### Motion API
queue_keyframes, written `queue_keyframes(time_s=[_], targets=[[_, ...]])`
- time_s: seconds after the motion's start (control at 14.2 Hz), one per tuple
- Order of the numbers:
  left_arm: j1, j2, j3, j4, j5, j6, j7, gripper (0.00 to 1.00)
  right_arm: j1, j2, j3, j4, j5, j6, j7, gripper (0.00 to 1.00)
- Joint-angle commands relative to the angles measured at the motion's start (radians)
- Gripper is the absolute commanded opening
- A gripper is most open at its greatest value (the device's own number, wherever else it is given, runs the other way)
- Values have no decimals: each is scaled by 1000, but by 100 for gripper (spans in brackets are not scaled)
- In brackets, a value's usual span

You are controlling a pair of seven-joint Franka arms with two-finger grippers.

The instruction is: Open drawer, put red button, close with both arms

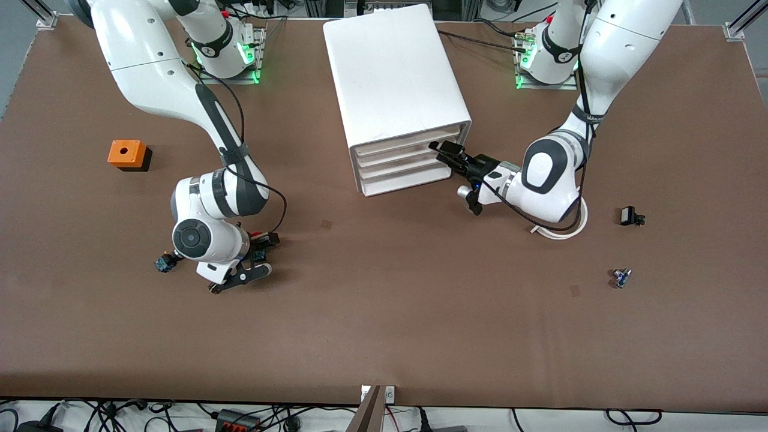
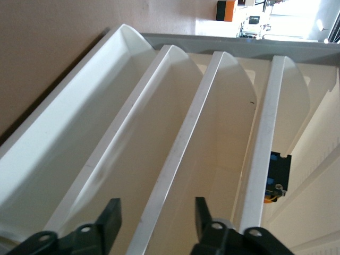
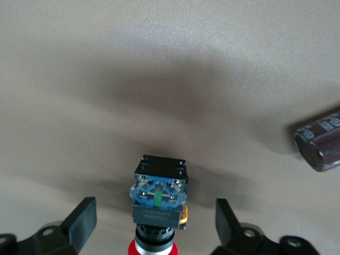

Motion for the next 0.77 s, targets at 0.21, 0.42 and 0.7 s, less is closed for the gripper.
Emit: queue_keyframes(time_s=[0.21,0.42,0.7], targets=[[-25,-4,4,-11,-25,6,36,12,-4,19,1,18,7,-6,-32,58],[-9,65,20,117,-11,5,37,12,-4,18,1,21,6,-4,-35,35],[17,177,24,291,41,6,36,14,-8,-2,0,75,15,-18,-34,0]])
